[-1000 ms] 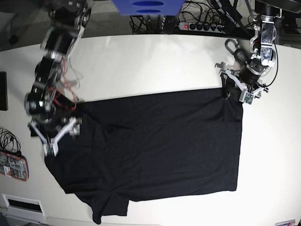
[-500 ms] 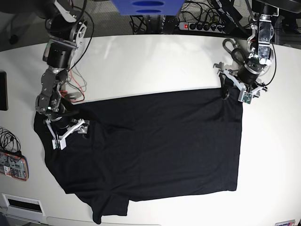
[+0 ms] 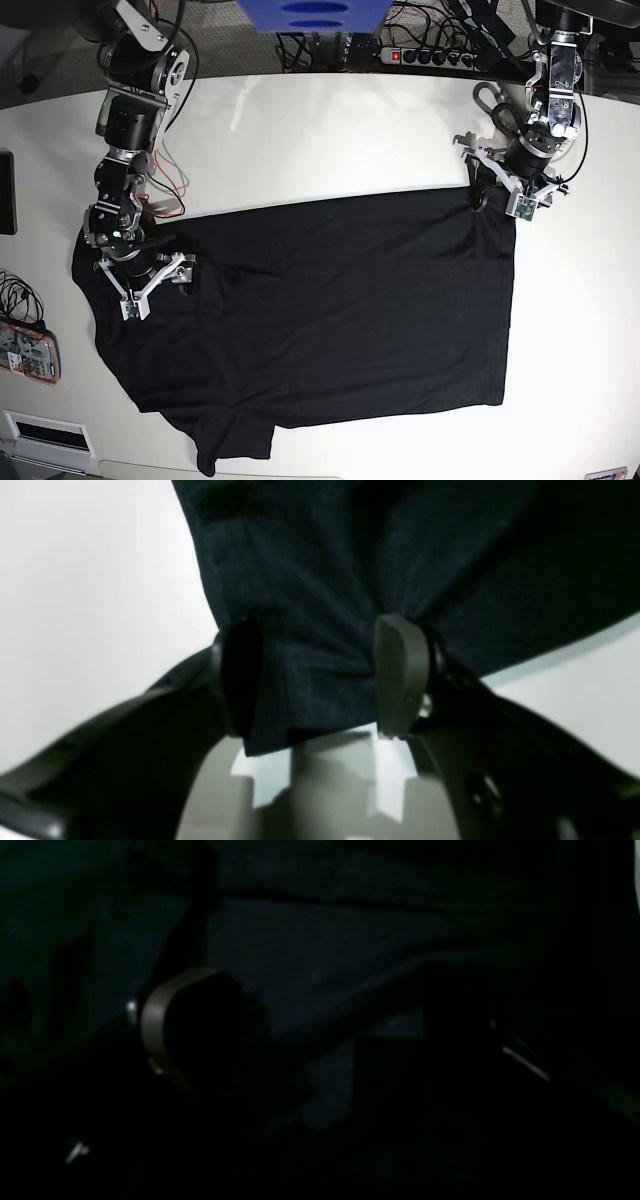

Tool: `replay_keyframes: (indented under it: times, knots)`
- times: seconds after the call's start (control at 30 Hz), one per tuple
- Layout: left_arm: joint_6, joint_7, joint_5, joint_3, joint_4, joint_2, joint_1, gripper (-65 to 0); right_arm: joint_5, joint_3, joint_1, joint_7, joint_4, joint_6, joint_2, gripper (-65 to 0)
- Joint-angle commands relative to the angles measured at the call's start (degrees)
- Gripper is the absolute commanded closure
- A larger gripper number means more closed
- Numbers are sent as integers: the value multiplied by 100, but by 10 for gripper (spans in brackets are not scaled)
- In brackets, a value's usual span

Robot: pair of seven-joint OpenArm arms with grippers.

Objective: Fold the T-shirt properly
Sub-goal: 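Shift the right gripper along the shirt edge while the left holds, then pull the shirt edge with both grippers back toward the arm bases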

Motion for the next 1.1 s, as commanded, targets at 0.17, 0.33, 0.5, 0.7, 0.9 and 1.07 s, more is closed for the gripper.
replay_keyframes:
  times: [0.17,0.33,0.5,0.7,0.9,1.07]
  knots:
    - [-95,682,321,78,-58,-11,131,-338,-469,-13,-191,-975,-101,7,9,-596]
    - [-95,682,321,78,-58,-2,131,-338,-442,-13,-543,-922,-31,7,9,-596]
    - [-95,682,321,87,-58,-2,131,-338,-442,-13,-947,-913,479,7,1,-596]
    - [-95,682,321,87,-58,-2,131,-338,-434,-13,-1194,-948,682,15,1,-596]
    - [-95,682,321,87,-58,-2,131,-338,-442,-13,-1202,-966,682,15,1,-596]
    - [-95,682,321,78,-58,-11,122,-338,-469,-857,-1378,-1291,664,15,27,-596]
